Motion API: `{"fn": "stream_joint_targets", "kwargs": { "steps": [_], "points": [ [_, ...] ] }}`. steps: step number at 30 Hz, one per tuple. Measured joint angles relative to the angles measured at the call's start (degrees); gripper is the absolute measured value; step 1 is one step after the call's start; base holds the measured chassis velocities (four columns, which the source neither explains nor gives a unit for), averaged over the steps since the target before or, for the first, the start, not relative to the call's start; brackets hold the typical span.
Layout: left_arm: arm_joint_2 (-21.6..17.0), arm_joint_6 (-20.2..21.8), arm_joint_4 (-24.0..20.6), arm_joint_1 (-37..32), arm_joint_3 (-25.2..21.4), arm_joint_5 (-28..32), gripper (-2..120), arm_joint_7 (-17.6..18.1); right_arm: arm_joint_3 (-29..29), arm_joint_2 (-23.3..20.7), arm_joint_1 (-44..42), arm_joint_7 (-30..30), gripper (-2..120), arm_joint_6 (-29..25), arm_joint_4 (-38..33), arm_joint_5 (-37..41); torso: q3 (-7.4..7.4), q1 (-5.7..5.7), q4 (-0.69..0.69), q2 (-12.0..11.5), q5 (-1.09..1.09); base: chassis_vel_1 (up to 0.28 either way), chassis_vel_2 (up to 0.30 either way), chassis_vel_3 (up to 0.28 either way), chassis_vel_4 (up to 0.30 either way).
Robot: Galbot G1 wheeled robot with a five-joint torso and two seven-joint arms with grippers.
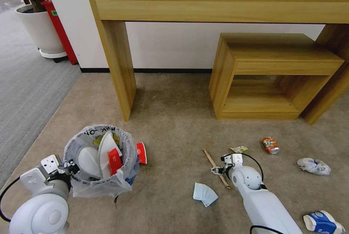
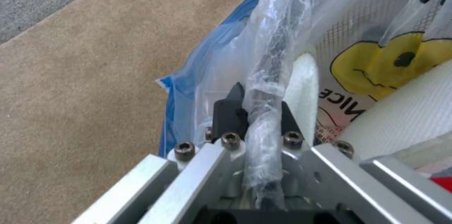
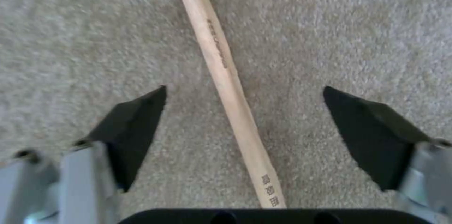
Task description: Pick up the trash bin and place the garbage on the floor into it.
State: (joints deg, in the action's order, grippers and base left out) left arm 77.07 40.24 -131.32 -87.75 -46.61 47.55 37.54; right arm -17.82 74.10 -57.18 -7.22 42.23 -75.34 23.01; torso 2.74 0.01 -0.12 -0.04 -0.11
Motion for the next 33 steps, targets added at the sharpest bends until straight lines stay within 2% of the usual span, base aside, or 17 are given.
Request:
{"fn": "stream_joint_targets", "kwargs": {
  "steps": [2,5,10,13,19,20,21,24,28,33],
  "points": [
    [0.0,0.0,0.0,0.0,0.0,0.0,1,0.0,0.0,0.0,0.1,0.0,80,0.0,0.2,-0.1,0.0,0.0,0.0,0.0,0.0,0.0,0.0,0.0,0.0],
    [-0.1,0.0,0.2,0.1,-0.1,0.3,1,0.0,-0.2,0.4,0.6,0.3,62,0.0,2.3,-1.3,0.0,0.0,0.0,0.0,-0.01,0.0,0.0,0.0,0.0],
    [-0.1,0.0,0.3,0.3,-0.1,0.4,1,0.0,-0.4,0.6,0.7,0.6,50,0.0,2.8,-1.8,0.0,0.0,0.0,0.0,0.0,0.0,0.0,0.0,0.0],
    [0.1,0.0,0.2,0.4,0.4,0.4,1,0.0,-0.5,0.7,0.7,0.6,34,-0.1,2.9,-2.0,0.0,0.0,0.0,0.0,-0.01,0.0,0.0,0.0,0.0],
    [0.2,0.0,0.0,0.4,0.7,0.3,1,0.0,-0.8,0.8,0.9,0.6,30,-0.1,3.4,-2.5,0.0,0.0,0.0,0.0,0.0,0.0,0.0,0.0,0.0],
    [0.2,0.0,0.0,0.4,0.7,0.3,1,0.0,-0.8,0.9,0.9,0.7,24,-0.1,3.6,-2.7,0.0,0.0,0.0,0.0,-0.01,0.0,0.0,0.0,0.0],
    [0.2,0.0,0.0,0.4,0.7,0.3,1,0.0,-0.8,0.9,0.9,0.7,24,-0.1,3.6,-2.7,0.0,0.0,0.0,0.0,-0.01,0.0,0.0,0.0,0.0],
    [0.1,0.0,-0.1,0.4,0.6,0.3,1,0.0,-1.0,0.9,0.9,1.3,10,-0.6,4.7,-4.1,0.0,0.0,-0.01,0.0,0.0,0.0,0.0,0.0,0.0],
    [0.1,0.0,-0.1,0.4,0.3,0.4,1,0.0,-1.1,0.8,0.8,1.8,0,-0.9,4.9,-4.7,-0.01,0.0,0.0,0.0,0.0,0.0,0.0,0.0,0.0],
    [0.3,0.0,-0.1,0.3,0.5,0.3,1,0.0,-1.1,0.5,0.5,2.0,0,-1.0,4.4,-4.8,-0.01,0.0,0.0,0.0,0.0,0.0,0.0,0.0,0.0]
  ]
}}
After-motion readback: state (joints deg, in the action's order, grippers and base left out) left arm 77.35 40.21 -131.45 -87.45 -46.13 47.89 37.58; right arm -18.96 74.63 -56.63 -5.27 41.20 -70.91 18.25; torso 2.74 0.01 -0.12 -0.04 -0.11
